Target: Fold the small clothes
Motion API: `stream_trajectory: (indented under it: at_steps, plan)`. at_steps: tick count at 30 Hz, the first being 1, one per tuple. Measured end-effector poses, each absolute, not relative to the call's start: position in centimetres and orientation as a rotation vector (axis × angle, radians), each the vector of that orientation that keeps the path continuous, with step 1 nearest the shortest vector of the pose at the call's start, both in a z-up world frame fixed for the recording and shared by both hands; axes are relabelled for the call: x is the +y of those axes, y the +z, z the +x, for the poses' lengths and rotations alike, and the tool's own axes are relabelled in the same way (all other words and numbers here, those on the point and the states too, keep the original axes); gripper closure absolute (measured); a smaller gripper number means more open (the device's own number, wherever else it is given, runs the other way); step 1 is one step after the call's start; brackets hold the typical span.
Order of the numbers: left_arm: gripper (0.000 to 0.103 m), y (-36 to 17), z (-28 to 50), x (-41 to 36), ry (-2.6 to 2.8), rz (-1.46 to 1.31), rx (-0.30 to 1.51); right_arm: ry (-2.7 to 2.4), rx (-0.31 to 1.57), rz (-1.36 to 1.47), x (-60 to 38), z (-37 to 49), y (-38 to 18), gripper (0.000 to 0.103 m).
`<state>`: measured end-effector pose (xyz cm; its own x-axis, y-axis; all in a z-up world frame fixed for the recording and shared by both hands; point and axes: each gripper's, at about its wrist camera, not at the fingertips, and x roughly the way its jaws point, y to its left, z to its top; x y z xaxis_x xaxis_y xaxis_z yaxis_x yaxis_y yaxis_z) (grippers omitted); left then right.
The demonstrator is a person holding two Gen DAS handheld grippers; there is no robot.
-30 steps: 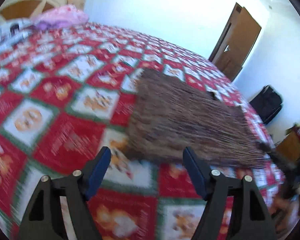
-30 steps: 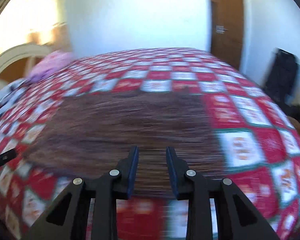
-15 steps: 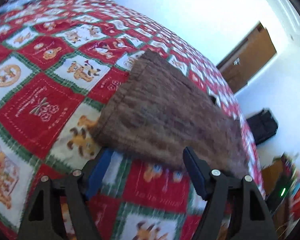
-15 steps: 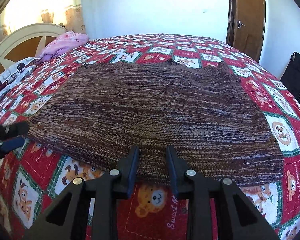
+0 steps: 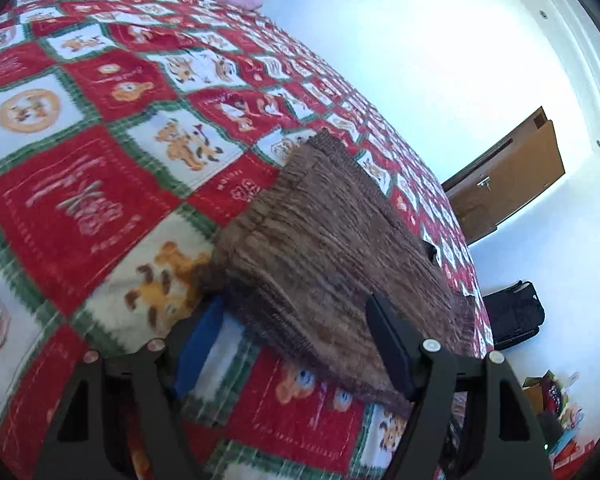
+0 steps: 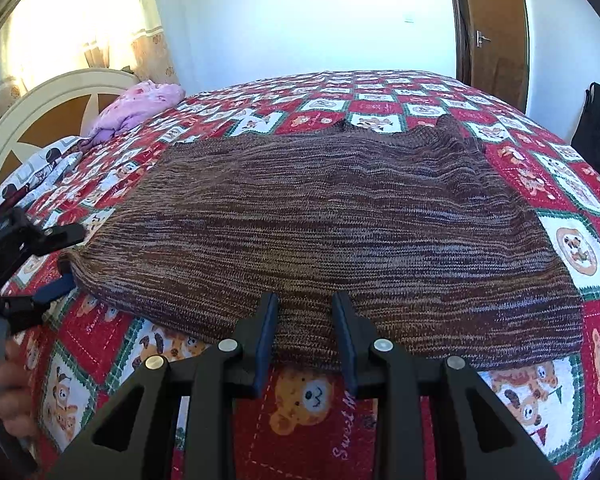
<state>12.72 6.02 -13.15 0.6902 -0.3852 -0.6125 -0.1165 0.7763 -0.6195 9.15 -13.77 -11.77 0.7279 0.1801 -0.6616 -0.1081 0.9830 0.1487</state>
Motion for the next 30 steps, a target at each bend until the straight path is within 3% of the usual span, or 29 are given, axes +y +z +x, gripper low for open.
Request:
stream_trajectory:
  at_steps: [3, 8, 12, 13, 14, 15, 16, 19, 24, 28, 30]
  plan:
    - [0.026, -13.3, 12.3, 6.6, -0.17, -0.728, 0.796, 0.162, 0.737, 0.107, -13.9, 9.1, -11.8, 0.072]
    - [0.013, -13.2, 14.3, 7.0, -0.132, -0.804, 0.781, 0.162, 0.736, 0.108, -13.8, 9.1, -11.8, 0.072]
    - [0.018, -13.1, 15.1, 7.0, -0.088, -0.878, 0.769, 0.162, 0.736, 0.107, -13.8, 9.1, -11.8, 0.072]
    - [0.041, -13.3, 14.9, 7.1, -0.103, -0.901, 0.752, 0.163, 0.736, 0.108, -13.8, 9.2, -11.8, 0.072]
    - [0.076, -13.7, 15.1, 7.2, -0.14, -0.922, 0.755, 0.163, 0.736, 0.11, -13.8, 9.1, -11.8, 0.072]
    - [0.088, -14.6, 15.6, 7.0, -0.184, -0.932, 0.798, 0.164, 0.735, 0.111, -13.8, 9.2, -11.8, 0.072]
    - [0.092, -15.2, 15.7, 6.9, -0.194, -0.933, 0.822, 0.165, 0.735, 0.113, -13.8, 9.2, -11.8, 0.072]
    - [0.091, -15.0, 15.1, 7.0, -0.185, -0.875, 0.794, 0.167, 0.734, 0.115, -13.9, 9.2, -11.8, 0.072]
    - [0.074, -14.7, 16.3, 6.9, -0.187, -0.848, 0.812, 0.16, 0.733, 0.1, -13.8, 9.1, -11.8, 0.072]
    - [0.051, -13.9, 17.9, 6.7, -0.191, -0.863, 0.814, 0.155, 0.747, 0.098, -13.7, 9.3, -11.6, 0.072]
    - [0.053, -13.8, 18.0, 6.6, -0.197, -0.847, 0.8, 0.161, 0.783, 0.099, -13.6, 9.9, -10.8, 0.074]
